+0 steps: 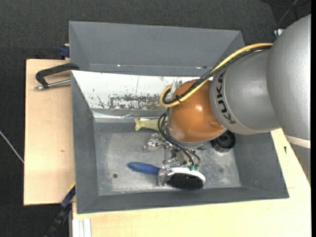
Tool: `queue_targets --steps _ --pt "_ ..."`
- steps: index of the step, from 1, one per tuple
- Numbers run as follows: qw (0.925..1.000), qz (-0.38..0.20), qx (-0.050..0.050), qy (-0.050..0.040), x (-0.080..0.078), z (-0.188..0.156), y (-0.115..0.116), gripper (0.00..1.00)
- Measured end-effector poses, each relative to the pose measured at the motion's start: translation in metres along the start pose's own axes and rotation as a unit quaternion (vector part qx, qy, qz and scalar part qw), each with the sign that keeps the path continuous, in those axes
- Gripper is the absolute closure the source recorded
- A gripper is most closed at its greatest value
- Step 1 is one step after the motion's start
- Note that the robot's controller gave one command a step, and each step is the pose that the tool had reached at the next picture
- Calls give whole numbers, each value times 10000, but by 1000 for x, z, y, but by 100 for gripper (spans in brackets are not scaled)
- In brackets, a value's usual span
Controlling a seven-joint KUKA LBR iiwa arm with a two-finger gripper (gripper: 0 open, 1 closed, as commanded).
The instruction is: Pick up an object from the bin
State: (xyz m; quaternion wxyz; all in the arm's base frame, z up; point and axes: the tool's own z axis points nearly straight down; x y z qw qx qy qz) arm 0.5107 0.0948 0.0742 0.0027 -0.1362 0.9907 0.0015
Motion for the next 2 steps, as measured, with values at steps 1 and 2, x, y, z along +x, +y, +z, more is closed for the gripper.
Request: queue_targets --steps 1,2 --pt "10000 12 5 -15 -1 -1 -1 100" --pt "10000 -38 19 -41 -12 -204 -20 100"
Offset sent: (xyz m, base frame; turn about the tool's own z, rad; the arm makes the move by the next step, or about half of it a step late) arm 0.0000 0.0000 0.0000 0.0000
